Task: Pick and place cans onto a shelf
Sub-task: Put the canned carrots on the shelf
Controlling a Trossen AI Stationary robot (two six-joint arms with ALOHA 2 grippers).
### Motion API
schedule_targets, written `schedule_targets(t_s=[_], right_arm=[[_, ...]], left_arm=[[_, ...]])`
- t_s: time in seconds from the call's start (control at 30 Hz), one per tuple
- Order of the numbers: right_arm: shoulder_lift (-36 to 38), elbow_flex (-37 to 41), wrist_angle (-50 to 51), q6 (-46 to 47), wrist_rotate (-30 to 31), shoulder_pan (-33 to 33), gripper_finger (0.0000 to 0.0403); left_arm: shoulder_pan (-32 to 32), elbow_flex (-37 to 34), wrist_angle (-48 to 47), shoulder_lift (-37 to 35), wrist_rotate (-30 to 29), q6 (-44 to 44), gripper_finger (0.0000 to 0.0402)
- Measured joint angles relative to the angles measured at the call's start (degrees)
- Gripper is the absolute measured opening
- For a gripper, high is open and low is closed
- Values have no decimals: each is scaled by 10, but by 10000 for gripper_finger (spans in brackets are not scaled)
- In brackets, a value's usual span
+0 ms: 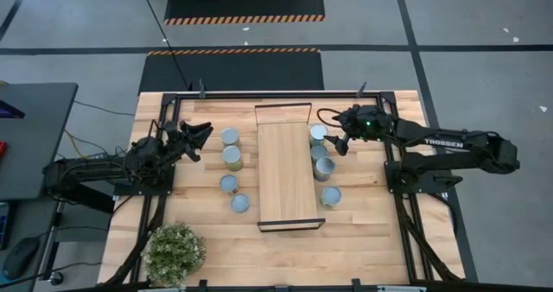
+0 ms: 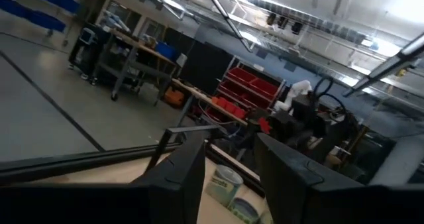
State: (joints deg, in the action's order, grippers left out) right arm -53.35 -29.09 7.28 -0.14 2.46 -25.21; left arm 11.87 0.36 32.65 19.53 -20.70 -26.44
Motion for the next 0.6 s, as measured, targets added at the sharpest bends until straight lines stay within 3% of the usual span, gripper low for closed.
schedule_targets(t_s=[0.43, 0.6], right_arm=[[-67, -57, 78, -66, 16, 14, 400], [-100, -57, 75, -93, 18, 32, 400]], left_arm=[[0, 0, -3, 0, 0, -79, 139], [0, 0, -4, 0, 38, -90, 139]])
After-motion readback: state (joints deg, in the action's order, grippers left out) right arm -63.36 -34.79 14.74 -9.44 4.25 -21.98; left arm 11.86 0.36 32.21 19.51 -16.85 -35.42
